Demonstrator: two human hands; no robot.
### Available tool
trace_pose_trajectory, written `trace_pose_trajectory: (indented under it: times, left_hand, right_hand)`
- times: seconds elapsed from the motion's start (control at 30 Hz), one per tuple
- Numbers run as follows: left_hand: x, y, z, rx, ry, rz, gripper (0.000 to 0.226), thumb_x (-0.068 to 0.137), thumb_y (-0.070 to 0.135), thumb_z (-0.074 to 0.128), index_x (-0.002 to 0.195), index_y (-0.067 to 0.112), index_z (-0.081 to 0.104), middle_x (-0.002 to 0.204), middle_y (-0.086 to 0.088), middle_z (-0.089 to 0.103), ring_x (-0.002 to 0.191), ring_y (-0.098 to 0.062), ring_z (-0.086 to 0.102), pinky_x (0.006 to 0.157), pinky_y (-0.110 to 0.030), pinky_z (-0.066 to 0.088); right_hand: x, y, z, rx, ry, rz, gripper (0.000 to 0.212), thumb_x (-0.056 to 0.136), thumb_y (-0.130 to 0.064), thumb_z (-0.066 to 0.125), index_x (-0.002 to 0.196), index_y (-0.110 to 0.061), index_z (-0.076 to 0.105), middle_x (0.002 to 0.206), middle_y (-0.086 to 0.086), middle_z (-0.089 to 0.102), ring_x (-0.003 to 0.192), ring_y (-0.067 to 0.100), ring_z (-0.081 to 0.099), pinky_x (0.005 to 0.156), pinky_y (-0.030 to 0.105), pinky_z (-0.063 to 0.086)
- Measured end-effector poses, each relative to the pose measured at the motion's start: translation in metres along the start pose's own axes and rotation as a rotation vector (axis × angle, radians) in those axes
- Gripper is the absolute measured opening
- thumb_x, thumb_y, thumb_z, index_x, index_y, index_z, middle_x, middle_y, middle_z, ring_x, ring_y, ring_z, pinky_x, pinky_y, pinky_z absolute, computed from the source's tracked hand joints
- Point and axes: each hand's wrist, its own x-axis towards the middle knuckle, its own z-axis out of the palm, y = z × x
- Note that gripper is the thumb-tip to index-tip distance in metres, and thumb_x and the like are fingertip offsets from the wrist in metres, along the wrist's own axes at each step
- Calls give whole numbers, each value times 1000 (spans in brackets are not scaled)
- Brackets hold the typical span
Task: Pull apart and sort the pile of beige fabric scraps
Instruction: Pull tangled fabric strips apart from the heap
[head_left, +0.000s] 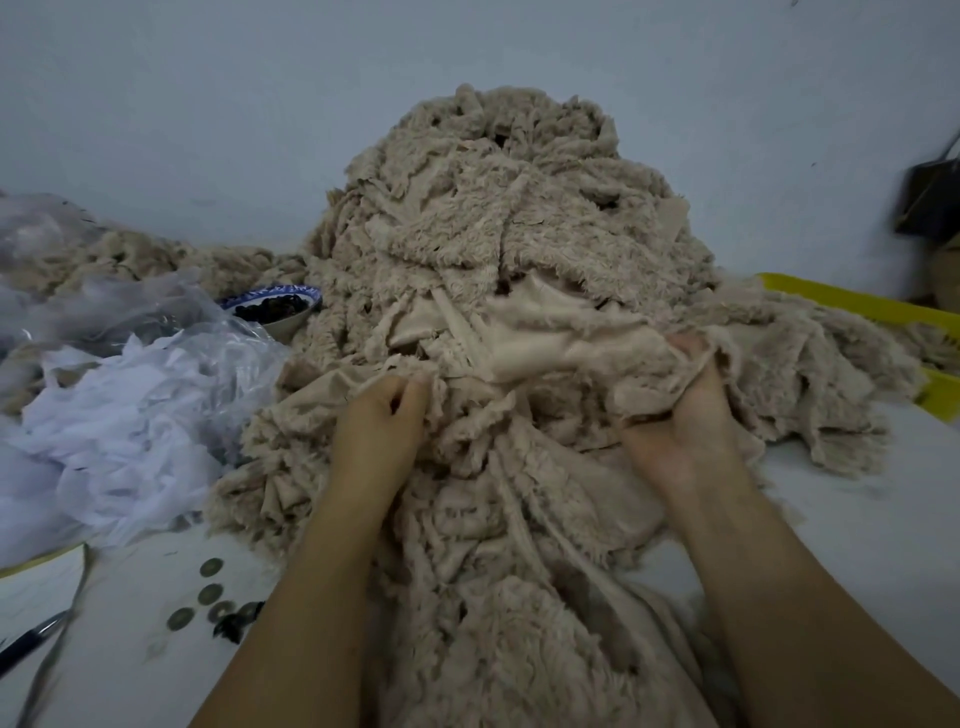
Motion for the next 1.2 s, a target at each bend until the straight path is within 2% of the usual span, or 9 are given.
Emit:
trace_pose_trajectory:
  times: [0.23,0.4,0.5,0.6,0.67,0.83,0.93,1.07,1.2]
  left_hand:
    - [-19,20,19,31,-58,316,26,96,42,57,113,24,65,114,10,54,107,-9,51,89,-24,44]
    - [-12,11,9,92,113,51,46,97,26,62,140,17,49,142,-9,42,131,-25,41,109,-43,40]
    - [-8,5,10,49,49,2,20,99,21,57,117,15,63,115,-8,61,108,-27,58,88,-39,49]
    - [-11,10,12,-23,78,65,9,101,22,53,94,19,58,98,-4,62,91,-22,59,73,-31,44]
    - [-15,16,14,-38,82,167,6,102,24,52,98,24,56,98,0,60,91,-17,56,74,-28,41]
    - [-30,32,22,-87,-99,499,10,101,9,53,100,11,63,96,1,59,88,-7,52,77,-12,40]
    - [-40,40,25,-163,-287,481,14,102,10,52,100,18,64,96,6,63,90,-2,57,75,-8,40]
    - [-40,38,27,-251,-415,303,20,104,27,51,85,30,59,80,15,62,72,4,55,64,-10,41]
    - [-32,34,29,-170,-49,290,36,103,25,52,69,12,51,68,0,50,63,-7,48,57,-14,37]
  right_hand:
    - [-8,12,3,-277,-153,156,37,97,-31,55,75,-17,82,89,3,77,77,15,74,61,25,58]
    - [-14,25,1,-798,-157,222,26,78,-40,73,73,-15,71,63,5,60,54,13,57,53,25,50]
    - [-11,20,5,-574,-124,81,42,98,-23,56,61,-16,75,70,7,69,64,15,68,63,27,58]
    - [-3,1,3,126,-143,-37,37,85,-40,64,103,-7,68,106,16,71,99,23,73,79,29,60]
    - [-3,11,-2,-62,-110,11,52,80,-48,67,117,-13,55,118,16,63,106,25,71,77,27,59]
    - [-9,54,-1,-1023,-303,-25,39,87,-66,58,100,-32,73,97,-1,75,85,12,73,69,27,57]
    - [-6,57,-5,-969,-328,93,75,76,-83,53,115,-22,70,92,-13,72,90,1,68,79,23,54]
    - [-5,57,-7,-914,-326,140,34,96,-57,51,106,-31,70,76,-16,73,74,-3,68,59,14,51]
    - [-10,59,-7,-1199,-399,55,23,102,-39,47,107,-39,69,82,-13,74,77,1,69,64,18,53]
